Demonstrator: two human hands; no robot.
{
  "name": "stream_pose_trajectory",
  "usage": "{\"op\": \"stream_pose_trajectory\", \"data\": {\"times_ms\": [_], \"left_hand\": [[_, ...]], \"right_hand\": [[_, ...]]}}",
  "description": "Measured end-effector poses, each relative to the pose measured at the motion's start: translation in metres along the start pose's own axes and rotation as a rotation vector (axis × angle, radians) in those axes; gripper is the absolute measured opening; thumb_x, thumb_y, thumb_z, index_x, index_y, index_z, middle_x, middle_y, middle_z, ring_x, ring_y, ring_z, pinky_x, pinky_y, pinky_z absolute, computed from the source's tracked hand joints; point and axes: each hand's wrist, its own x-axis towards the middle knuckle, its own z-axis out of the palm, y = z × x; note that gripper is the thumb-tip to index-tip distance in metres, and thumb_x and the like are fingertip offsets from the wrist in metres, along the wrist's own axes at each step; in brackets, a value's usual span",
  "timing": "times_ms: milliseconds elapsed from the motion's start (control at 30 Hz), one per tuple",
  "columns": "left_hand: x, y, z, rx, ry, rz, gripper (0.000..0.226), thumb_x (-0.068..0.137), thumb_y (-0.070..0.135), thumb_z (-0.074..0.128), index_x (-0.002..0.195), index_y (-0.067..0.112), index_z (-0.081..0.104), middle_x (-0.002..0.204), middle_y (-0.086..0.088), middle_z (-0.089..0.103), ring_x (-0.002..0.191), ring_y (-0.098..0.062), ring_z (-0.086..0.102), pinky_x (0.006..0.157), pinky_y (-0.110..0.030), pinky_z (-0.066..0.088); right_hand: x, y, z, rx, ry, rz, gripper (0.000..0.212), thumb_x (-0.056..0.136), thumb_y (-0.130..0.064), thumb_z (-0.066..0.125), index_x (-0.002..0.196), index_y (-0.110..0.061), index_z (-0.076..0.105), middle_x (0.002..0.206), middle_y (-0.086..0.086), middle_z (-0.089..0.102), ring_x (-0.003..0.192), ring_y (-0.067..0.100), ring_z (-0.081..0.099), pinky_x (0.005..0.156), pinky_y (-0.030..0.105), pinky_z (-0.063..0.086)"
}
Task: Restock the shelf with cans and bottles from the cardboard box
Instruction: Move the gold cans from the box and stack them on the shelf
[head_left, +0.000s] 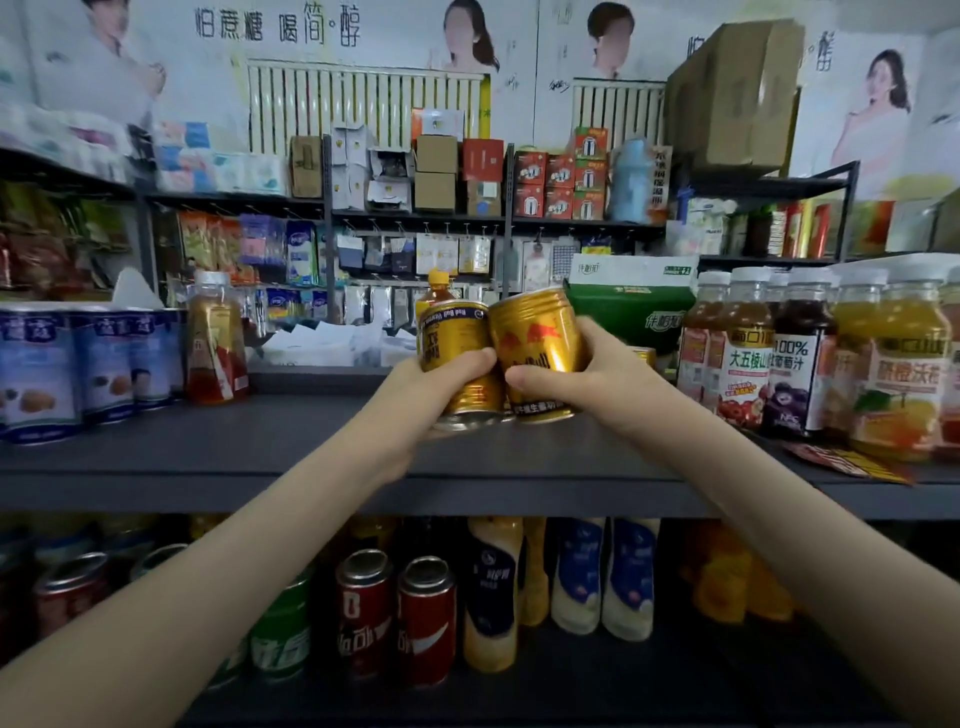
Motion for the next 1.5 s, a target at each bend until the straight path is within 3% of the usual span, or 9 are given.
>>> {"op": "stream_pose_trajectory", "data": {"times_ms": [267,367,567,767,900,1033,1233,1367,1500], "left_hand": [[0.032,-0.003,-0.002,0.142,0.085,-0.008,0.049,0.072,0.036,0.076,0.114,0.023,0.054,0.105,0.0,0.069,0.097,-0.017,0.066,0.09,-0.034,0.051],[0.045,-0.001,-0.002,0.14,0.13,-0.016,0.063,0.071,0.036,0.077,0.126,0.019,0.051,0.109,-0.003,0.068,0.099,-0.019,0.065,0.085,-0.033,0.05],[0.058,-0.006,0.006,0.097,0.204,-0.028,0.048,0.078,0.026,0.074,0.119,0.019,0.05,0.109,-0.002,0.065,0.096,-0.016,0.062,0.07,-0.026,0.046],[0.06,-0.012,-0.005,0.097,0.28,-0.117,0.057,0.076,0.031,0.075,0.124,0.013,0.051,0.105,-0.005,0.067,0.091,-0.018,0.065,0.067,-0.027,0.047],[0.059,-0.01,-0.017,-0.063,0.315,-0.23,0.064,0.072,0.033,0.078,0.126,0.012,0.051,0.106,-0.01,0.07,0.092,-0.024,0.068,0.073,-0.033,0.054],[0.05,-0.004,-0.024,-0.054,0.335,-0.244,0.086,0.068,0.031,0.081,0.136,0.011,0.031,0.11,-0.012,0.064,0.085,-0.023,0.068,0.06,-0.032,0.053],[0.035,-0.007,-0.019,0.05,0.286,-0.234,0.07,0.074,0.024,0.079,0.122,0.025,0.027,0.115,-0.011,0.052,0.089,-0.029,0.064,0.064,-0.04,0.055],[0.031,-0.005,-0.013,0.177,0.161,-0.228,0.067,0.073,0.023,0.079,0.126,0.031,0.039,0.113,-0.007,0.055,0.089,-0.029,0.065,0.071,-0.039,0.057],[0.032,0.0,-0.006,0.293,0.047,-0.273,0.06,0.076,0.035,0.075,0.127,0.023,0.045,0.111,-0.009,0.061,0.093,-0.025,0.064,0.07,-0.033,0.054]], "right_hand": [[0.05,0.056,-0.054,-0.093,-0.025,0.164,0.066,0.076,-0.034,0.077,0.13,-0.017,0.044,0.115,0.002,0.058,0.096,0.011,0.055,0.073,0.023,0.041],[0.068,0.078,-0.073,-0.144,-0.04,0.227,0.072,0.076,-0.036,0.077,0.136,-0.015,0.042,0.122,0.004,0.054,0.102,0.017,0.052,0.082,0.027,0.038],[0.097,0.097,-0.069,-0.148,-0.14,0.314,0.084,0.051,-0.046,0.089,0.123,-0.015,0.056,0.116,0.004,0.064,0.108,0.022,0.059,0.101,0.042,0.045],[0.121,0.104,-0.044,-0.226,-0.177,0.348,0.067,0.076,-0.026,0.079,0.132,-0.011,0.046,0.118,0.002,0.054,0.122,0.024,0.048,0.093,0.033,0.04],[0.137,0.109,-0.039,-0.222,-0.15,0.342,0.064,0.072,-0.018,0.082,0.127,-0.01,0.05,0.125,0.004,0.059,0.121,0.027,0.052,0.101,0.038,0.043],[0.148,0.116,-0.036,-0.271,-0.163,0.326,0.064,0.071,-0.018,0.083,0.127,-0.011,0.053,0.124,0.008,0.061,0.118,0.027,0.054,0.103,0.044,0.043],[0.151,0.118,-0.041,-0.295,-0.212,0.37,0.067,0.076,-0.018,0.079,0.134,-0.012,0.046,0.132,0.009,0.056,0.122,0.028,0.05,0.106,0.045,0.039],[0.142,0.111,-0.044,-0.469,-0.046,0.239,0.099,0.07,-0.026,0.083,0.148,-0.014,0.024,0.151,0.014,0.03,0.138,0.032,0.03,0.111,0.05,0.031],[0.102,0.073,-0.034,-0.538,-0.032,-0.31,0.117,0.067,-0.034,0.085,0.151,-0.025,0.004,0.155,0.003,0.013,0.142,0.022,0.015,0.117,0.045,0.021]]}}
